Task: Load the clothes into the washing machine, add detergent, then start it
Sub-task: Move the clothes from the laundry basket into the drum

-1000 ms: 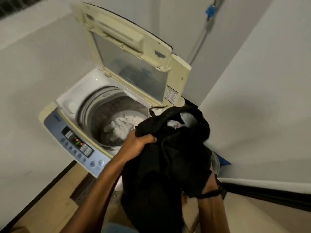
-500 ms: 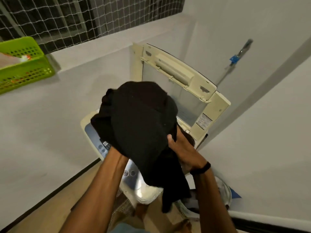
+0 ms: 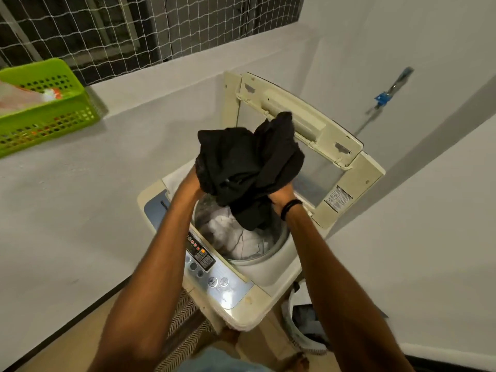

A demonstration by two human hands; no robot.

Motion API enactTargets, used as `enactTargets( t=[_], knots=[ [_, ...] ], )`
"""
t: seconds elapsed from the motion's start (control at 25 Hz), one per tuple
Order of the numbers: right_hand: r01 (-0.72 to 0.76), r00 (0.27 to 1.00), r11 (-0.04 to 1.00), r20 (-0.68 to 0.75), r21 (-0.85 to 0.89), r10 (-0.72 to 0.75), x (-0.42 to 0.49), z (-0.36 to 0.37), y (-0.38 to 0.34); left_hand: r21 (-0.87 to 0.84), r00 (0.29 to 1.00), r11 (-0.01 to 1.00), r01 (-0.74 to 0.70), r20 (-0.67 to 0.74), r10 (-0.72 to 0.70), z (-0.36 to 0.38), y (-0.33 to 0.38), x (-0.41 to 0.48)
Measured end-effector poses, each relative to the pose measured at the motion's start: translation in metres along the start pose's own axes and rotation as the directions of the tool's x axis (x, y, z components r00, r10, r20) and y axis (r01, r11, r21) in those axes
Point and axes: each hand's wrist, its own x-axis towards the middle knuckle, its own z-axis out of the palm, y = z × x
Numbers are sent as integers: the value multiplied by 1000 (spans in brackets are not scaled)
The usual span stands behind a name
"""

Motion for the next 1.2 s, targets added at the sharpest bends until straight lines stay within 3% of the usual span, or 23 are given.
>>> enactTargets(
  t=[0.04, 0.08, 0.12, 0.16, 0.2, 0.28, 0.4, 0.56, 0.64, 0.72, 0.84, 1.0, 1.08, 1.2],
  knots=[
    [-77, 994, 979, 65, -187, 91, 1, 3, 13, 170, 999, 986, 0, 38, -6, 4, -15, 2],
    [-115, 978, 891, 106, -438, 179, 2, 3, 36, 351, 998, 936, -31, 63, 10, 11, -30, 2],
    [-113, 970, 756, 92, -644, 223, 3, -1, 56, 554, 997, 832, -33, 77, -12, 17, -46, 3],
    [-150, 963, 679, 49, -719, 265, 6, -8, 78, 716, 997, 698, -22, 69, -39, 24, -63, 5],
    [-226, 951, 697, 2, -680, 310, 5, -14, 97, 776, 994, 630, 26, 48, -100, 30, -73, -1],
    [-274, 941, 743, -10, -610, 338, -2, -31, 124, 803, 985, 591, 81, 28, -173, 38, -92, -7],
    [-354, 928, 875, -7, -331, 373, -30, -61, 130, 843, 983, 537, 27, 75, -166, 67, -121, -25],
    [-380, 902, 924, -206, 40, 380, -69, -128, 147, 697, 972, 710, -102, 221, -76, 148, -147, -71],
    [-409, 851, 906, -313, 112, 422, -90, -171, 176, 627, 945, 767, -139, 316, -87, 191, -165, -95],
    [-502, 767, 850, -373, 158, 522, -106, -219, 216, 637, 904, 752, -168, 405, -141, 240, -188, -115],
    [-674, 665, 730, -338, 112, 666, -126, -278, 290, 734, 851, 652, -187, 453, -266, 294, -233, -129],
    [-829, 535, 559, -339, -31, 774, -110, -343, 426, 873, 830, 471, -124, 352, -434, 354, -364, -106],
    [-859, 506, 493, -371, -139, 778, -85, -362, 502, 902, 832, 429, -52, 277, -481, 372, -440, -82],
    [-824, 549, 433, -328, -364, 769, -41, -379, 613, 902, 824, 431, 20, 228, -518, 394, -542, -47]
  ],
)
